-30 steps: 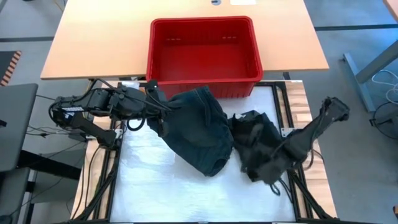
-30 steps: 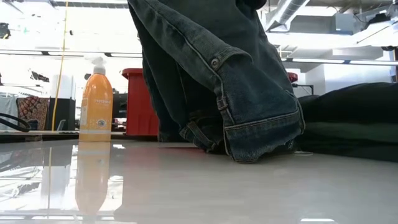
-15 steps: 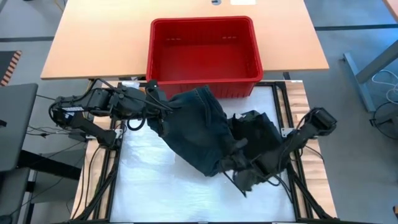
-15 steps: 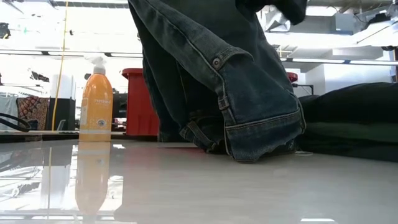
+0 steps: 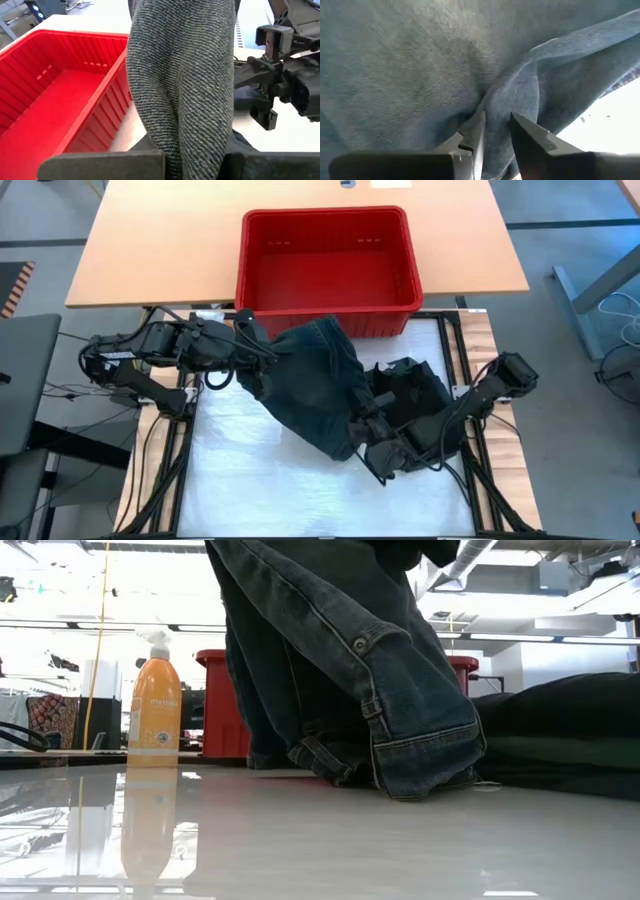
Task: Fold laundry
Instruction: Fold the dark blue jeans
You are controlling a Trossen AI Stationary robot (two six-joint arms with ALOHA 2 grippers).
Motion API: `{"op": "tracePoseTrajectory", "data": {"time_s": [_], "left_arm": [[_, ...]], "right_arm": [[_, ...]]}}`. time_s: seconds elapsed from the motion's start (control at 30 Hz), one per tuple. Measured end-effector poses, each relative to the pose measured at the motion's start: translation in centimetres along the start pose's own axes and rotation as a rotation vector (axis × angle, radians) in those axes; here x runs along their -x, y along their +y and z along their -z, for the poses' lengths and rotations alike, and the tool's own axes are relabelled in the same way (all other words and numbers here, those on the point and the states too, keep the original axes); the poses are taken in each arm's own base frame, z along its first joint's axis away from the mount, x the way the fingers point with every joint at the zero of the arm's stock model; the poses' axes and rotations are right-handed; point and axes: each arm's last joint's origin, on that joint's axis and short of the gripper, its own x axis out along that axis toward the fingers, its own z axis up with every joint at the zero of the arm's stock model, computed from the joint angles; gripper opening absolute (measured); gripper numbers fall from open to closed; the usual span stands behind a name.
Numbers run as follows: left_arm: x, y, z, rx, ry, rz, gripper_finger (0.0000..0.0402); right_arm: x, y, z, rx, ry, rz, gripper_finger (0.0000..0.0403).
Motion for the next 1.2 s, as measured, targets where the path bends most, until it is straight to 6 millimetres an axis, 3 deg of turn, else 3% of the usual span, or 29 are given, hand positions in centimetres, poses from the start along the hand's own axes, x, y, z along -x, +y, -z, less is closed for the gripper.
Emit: {"op": "tracePoseTrajectory", "data": {"time_s": [0.27, 0.4, 0.57, 0.73, 0.9, 1.03, 1.2], "left_arm": [[0.0, -0.2, 0.0, 0.006, -0.003, 0.032, 0.0008], [0.2, -0.5, 0.0, 0.000, -0.001, 0.053, 0.0008], [0.6, -0.9, 0.1, -0.016, 0.005, 0.077, 0.0008], [1.5, -1.3, 0.1, -0.027, -0.012, 0.105, 0.0008], [2.6, -1.3, 0.0, -0.032, -0.038, 0.122, 0.0008], [3.6, -1.4, -0.3, -0.027, -0.079, 0.151, 0.0008], [4.0, -2.2, -0.3, -0.037, -0.088, 0.229, 0.0008]], "right_arm": [[-3.6, -1.1, 0.0, 0.025, 0.093, 0.041, 0.0107], [-4.5, -1.7, 0.2, 0.041, 0.085, 0.024, 0.0030], [-3.8, -5.5, 0.4, -0.092, -0.056, -0.071, 0.0013], [-2.7, -10.5, 2.8, -0.208, -0.136, -0.152, 0.0013], [-2.4, -14.0, 6.7, -0.439, -0.296, -0.561, 0.0013], [-2.8, -14.9, 8.7, -0.462, -0.335, -0.832, 0.0013], [-3.9, -15.8, 9.8, -0.487, -0.300, -0.819, 0.0013]]}}
